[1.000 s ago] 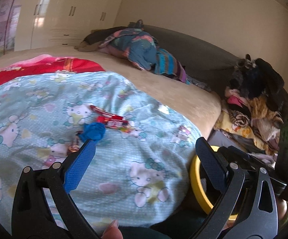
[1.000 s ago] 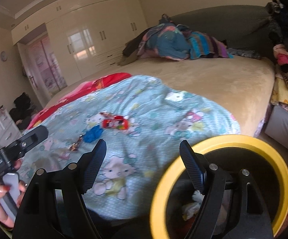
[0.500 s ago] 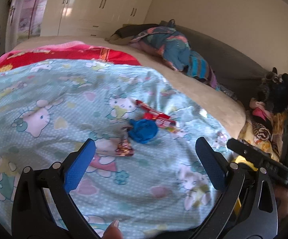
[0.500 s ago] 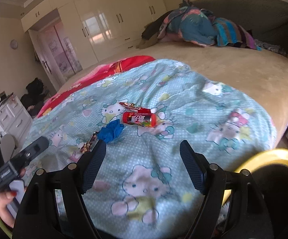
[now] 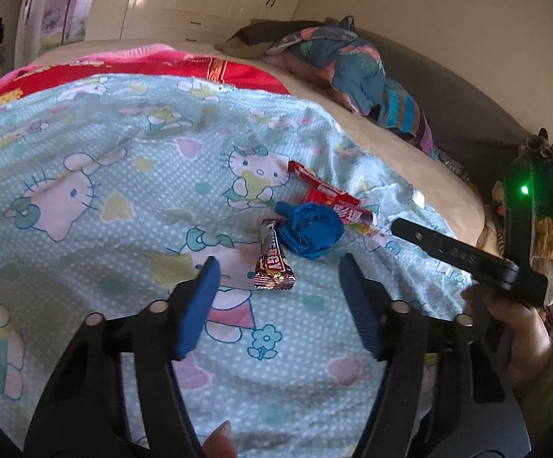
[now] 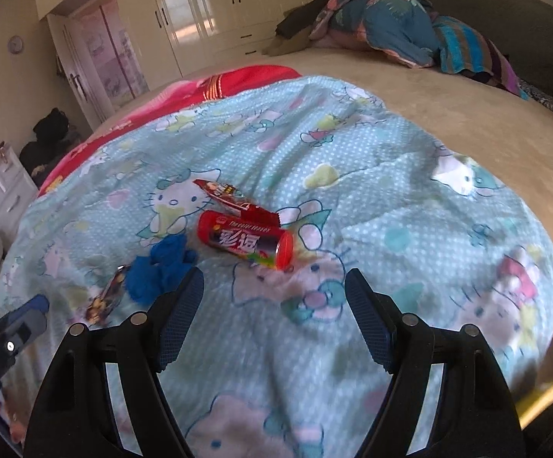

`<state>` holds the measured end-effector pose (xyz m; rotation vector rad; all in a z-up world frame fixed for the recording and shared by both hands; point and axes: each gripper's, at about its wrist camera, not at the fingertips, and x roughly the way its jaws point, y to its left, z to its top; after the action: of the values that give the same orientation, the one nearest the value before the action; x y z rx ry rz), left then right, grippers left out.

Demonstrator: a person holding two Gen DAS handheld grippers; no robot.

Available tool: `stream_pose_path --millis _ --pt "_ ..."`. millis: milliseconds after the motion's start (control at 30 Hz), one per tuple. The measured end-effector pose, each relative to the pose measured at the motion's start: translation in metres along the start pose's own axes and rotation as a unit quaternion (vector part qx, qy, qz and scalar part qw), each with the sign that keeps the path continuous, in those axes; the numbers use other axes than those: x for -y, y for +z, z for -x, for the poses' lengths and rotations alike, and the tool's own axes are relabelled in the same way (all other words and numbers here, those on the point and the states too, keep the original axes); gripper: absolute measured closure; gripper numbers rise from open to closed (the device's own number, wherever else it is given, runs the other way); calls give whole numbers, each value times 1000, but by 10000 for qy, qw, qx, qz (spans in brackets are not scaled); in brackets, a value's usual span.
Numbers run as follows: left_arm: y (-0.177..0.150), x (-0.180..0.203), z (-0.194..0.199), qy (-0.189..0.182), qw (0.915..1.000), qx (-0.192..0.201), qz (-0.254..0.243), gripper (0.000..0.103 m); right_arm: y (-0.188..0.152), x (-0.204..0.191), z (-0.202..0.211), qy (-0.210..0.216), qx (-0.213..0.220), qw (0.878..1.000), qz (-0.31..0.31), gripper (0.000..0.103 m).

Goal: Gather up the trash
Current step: 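Close the left tool on the chocolate bar while the right tool grasps the red candy tube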

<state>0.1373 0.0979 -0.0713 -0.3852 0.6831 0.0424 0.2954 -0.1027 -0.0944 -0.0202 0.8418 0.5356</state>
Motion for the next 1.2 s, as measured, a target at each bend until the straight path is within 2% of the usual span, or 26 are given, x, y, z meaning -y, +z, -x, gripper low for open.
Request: stream_pose_path --millis 233,400,600,667,700,867,1200 --pt "-1 4 -21 -78 9998 -188 -89 58 11 -4 -38 184 -263 9994 98 37" --pt "-1 1 -34 -60 9995 -296 -107 59 18 0 -63 435 -416 9982 -43 37" --pt "-2 -6 -48 5 9990 -452 -21 59 20 -3 -78 573 -541 9969 78 38" --pt "-3 -8 -51 4 9988 -486 13 63 19 -5 -79 760 -550 9956 51 49" --pt "-3 -8 -52 4 9987 -504 27 64 18 -6 -79 872 -571 9946 32 57" --pt "-4 -9 -52 -98 9986 -526 34 80 5 -21 -62 977 -409 9941 214 69" --pt "-13 -7 -37 -299 9981 -543 -26 80 -26 -19 3 847 94 9958 -331 73"
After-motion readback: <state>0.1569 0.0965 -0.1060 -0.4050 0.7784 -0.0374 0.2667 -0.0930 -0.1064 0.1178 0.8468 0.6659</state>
